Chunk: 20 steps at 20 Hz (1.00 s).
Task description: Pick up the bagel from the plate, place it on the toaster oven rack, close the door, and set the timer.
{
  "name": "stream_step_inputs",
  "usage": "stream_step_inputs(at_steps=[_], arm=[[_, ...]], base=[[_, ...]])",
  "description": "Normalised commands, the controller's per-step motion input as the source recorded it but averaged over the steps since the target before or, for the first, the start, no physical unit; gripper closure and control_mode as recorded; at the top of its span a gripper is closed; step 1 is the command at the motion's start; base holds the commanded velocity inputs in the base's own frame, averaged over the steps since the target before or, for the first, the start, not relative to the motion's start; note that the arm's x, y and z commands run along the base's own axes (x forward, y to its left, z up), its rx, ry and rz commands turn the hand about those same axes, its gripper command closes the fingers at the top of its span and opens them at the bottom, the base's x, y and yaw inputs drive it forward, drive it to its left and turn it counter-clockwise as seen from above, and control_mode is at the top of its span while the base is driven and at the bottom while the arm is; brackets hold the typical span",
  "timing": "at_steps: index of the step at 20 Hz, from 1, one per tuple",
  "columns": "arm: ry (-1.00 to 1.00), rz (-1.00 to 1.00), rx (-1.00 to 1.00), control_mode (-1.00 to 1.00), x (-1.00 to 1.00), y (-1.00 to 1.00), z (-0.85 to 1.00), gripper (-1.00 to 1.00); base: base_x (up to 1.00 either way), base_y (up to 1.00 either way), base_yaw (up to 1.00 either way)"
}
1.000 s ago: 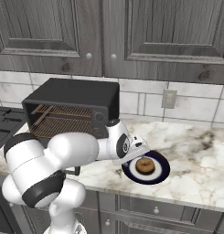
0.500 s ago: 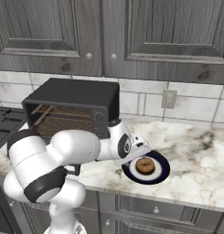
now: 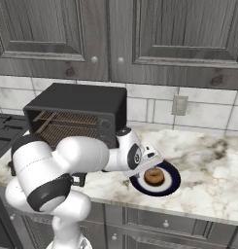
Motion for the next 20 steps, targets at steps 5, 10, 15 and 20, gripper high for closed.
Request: stream_step_inputs(at_steps=[5, 10, 15, 20], arm=[[0.0, 0.0, 0.0, -1.0, 0.0, -0.05, -0.09, -1.0], [0.0, 0.0, 0.0, -1.0, 0.07, -0.04, -0.11, -1.0], [0.0, 0.0, 0.0, -1.0, 0.19, -0.05, -0.11, -1.0], [0.0, 0.0, 0.0, -1.0, 0.35, -0.11, -0.06, -1.0]], base=[[0.0, 0.0, 0.0], [0.0, 0.0, 0.0], [0.0, 0.0, 0.0], [0.0, 0.0, 0.0]])
